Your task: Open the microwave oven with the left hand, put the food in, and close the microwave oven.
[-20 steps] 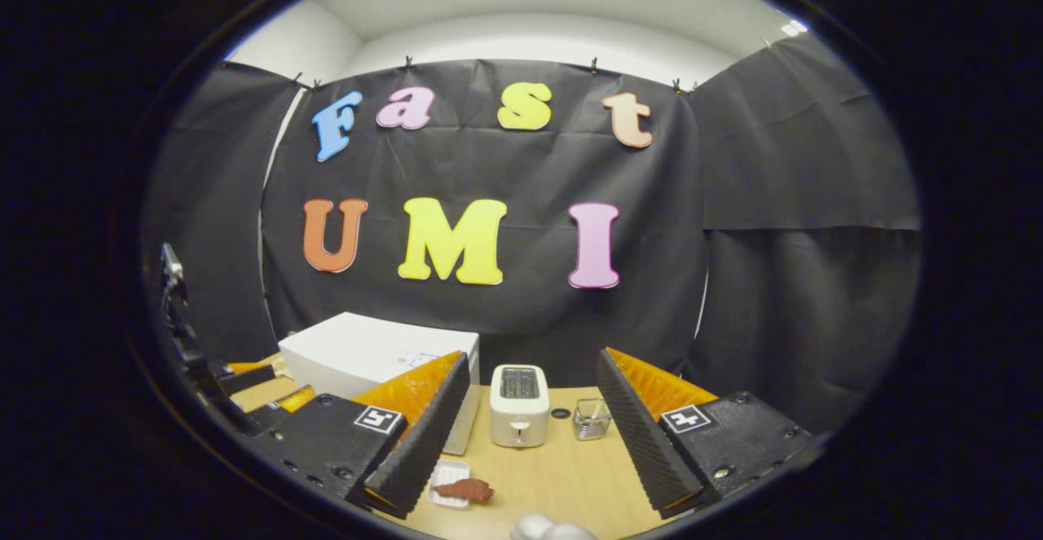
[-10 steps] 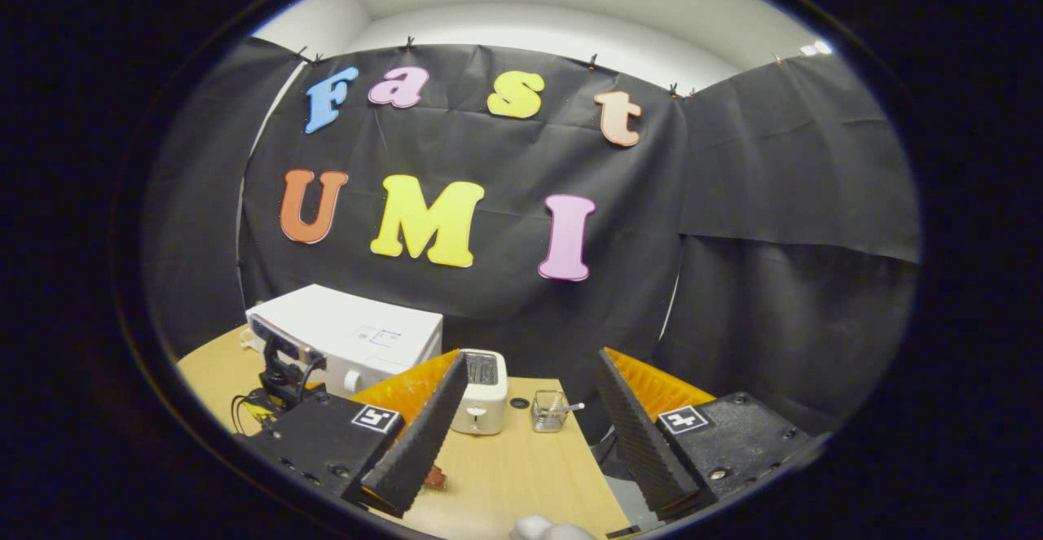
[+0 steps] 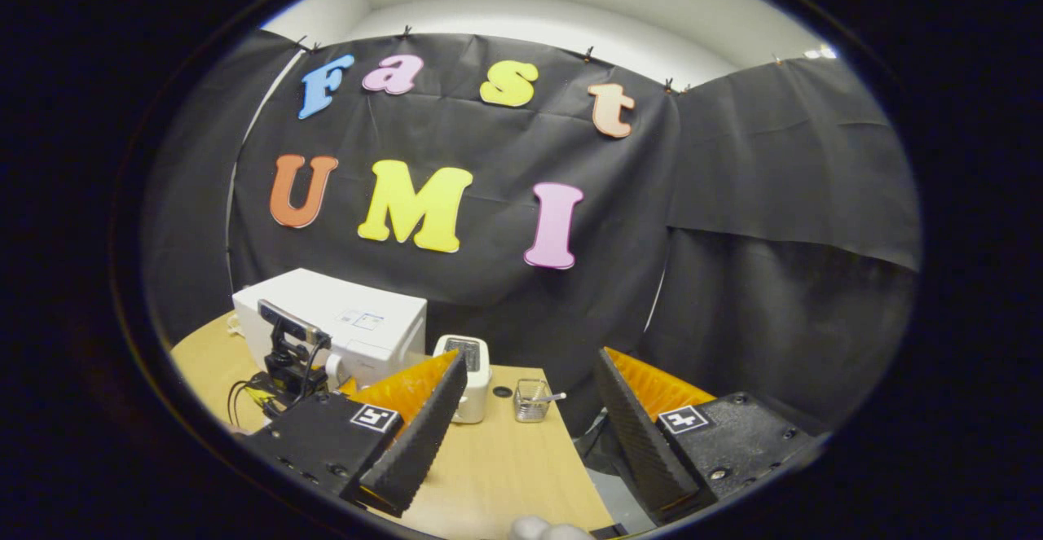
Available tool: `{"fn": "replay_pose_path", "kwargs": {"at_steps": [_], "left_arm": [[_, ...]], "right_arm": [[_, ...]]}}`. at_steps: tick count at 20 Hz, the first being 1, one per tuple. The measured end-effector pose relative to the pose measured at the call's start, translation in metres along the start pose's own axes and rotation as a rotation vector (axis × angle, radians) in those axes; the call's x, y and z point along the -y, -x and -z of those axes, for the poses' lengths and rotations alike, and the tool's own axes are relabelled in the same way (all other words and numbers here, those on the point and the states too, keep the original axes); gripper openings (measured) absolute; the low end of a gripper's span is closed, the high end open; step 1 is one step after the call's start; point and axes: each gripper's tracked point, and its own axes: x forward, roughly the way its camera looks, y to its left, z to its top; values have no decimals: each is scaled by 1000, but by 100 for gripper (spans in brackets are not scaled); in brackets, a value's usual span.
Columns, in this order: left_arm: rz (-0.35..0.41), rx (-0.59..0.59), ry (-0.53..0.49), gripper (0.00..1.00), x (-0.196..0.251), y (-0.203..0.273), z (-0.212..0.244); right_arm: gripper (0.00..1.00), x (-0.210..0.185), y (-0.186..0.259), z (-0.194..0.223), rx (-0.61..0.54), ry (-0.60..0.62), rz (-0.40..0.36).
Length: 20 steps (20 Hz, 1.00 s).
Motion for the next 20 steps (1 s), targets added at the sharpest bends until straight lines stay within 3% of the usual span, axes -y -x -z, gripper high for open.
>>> {"fn": "replay_pose_path", "kwargs": {"at_steps": [1,2,3,7,12,13,15,20], "left_arm": [[25,-6,18,40,6,0,1],[19,-7,17,43,6,3,0],[11,0,9,29,5,2,-1],[2,-13,14,14,3,4,1],[17,-28,5,15,3,8,5],[24,-21,2,15,2,8,2],[28,-37,3,11,3,10,5],[18,-21,-52,11,-12,69,21]], "right_arm": [[100,0,1,0,0,5,0],[100,1,1,0,1,7,1],[100,1,2,1,-2,6,3],[100,4,4,8,-20,-15,5],[100,2,7,8,-18,-14,-5],[96,1,8,8,-14,-11,-7],[100,0,10,8,-13,-6,-15],[100,-12,13,7,-4,13,-47]]}}
